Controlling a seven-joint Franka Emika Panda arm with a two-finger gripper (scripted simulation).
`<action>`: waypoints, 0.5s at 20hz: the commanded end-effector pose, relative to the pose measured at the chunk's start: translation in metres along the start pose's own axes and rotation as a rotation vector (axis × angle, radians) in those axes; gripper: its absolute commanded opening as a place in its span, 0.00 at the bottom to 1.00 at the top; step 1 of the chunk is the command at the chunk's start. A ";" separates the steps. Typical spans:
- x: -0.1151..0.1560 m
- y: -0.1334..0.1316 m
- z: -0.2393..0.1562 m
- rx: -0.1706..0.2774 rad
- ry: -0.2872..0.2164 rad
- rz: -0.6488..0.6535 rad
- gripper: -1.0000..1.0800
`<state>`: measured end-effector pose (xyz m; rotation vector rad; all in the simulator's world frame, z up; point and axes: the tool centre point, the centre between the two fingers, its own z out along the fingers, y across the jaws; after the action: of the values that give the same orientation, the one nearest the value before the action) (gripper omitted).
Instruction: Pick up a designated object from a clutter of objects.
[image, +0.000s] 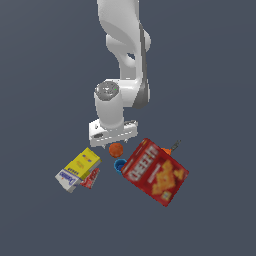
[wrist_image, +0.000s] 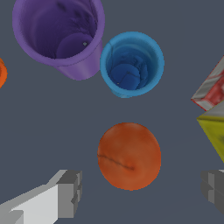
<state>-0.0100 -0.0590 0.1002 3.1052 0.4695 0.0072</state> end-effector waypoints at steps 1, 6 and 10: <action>0.000 0.000 0.002 -0.001 0.001 0.000 0.96; -0.001 0.000 0.019 0.000 -0.001 -0.001 0.96; -0.002 -0.001 0.040 0.001 -0.003 -0.003 0.96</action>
<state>-0.0120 -0.0588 0.0680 3.1052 0.4731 0.0035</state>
